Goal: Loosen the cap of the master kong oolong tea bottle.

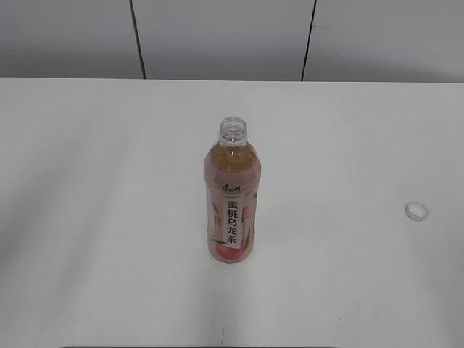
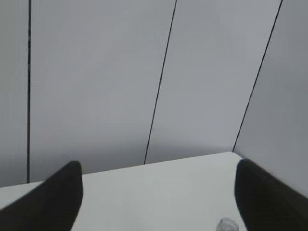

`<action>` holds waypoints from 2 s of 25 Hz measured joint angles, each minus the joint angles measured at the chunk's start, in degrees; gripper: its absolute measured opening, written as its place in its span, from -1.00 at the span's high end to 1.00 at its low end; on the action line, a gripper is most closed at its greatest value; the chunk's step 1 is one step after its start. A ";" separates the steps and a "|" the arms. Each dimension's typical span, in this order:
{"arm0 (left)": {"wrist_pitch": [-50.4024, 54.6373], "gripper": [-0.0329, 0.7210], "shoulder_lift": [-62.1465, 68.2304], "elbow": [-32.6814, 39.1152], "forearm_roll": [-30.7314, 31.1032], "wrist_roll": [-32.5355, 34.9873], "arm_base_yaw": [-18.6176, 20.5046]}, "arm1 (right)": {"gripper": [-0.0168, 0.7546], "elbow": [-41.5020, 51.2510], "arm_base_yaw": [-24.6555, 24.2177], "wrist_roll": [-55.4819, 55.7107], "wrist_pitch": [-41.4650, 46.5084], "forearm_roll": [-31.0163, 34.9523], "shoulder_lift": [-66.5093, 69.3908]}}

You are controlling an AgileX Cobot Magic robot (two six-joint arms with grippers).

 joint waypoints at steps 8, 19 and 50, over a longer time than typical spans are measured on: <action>26.51 -0.63 -12.58 -1.67 -18.85 23.55 0.00 | -0.42 0.00 0.00 0.00 0.00 0.00 0.00; 62.36 -0.63 -16.42 -10.17 -14.70 26.86 -0.12 | -0.42 0.00 0.00 0.00 0.00 0.00 0.00; 54.17 -0.41 -16.42 0.31 -17.55 28.94 0.04 | -0.42 0.00 -4.75 0.00 0.00 0.00 0.00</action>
